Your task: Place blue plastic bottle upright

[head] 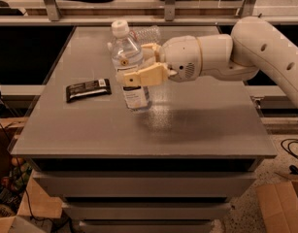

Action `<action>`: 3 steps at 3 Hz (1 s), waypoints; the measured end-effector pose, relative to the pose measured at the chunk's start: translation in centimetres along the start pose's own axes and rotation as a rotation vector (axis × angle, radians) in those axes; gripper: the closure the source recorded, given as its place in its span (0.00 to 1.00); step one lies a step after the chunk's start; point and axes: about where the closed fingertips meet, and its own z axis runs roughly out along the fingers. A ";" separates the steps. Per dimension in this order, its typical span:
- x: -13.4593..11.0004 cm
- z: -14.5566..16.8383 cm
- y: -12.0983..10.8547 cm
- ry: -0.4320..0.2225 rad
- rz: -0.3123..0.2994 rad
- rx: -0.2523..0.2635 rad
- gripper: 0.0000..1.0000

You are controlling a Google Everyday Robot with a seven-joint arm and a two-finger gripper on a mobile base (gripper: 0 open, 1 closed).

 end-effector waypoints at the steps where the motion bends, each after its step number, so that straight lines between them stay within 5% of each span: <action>1: 0.2 0.3 0.4 0.004 -0.057 -0.002 1.00; 2: 3.0 0.5 0.7 0.018 -0.107 -0.018 1.00; 3: 3.3 0.5 0.6 0.010 -0.114 -0.026 1.00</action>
Offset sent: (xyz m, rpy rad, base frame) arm -0.0066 -0.0040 -0.0269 -0.0215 -0.1271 0.0002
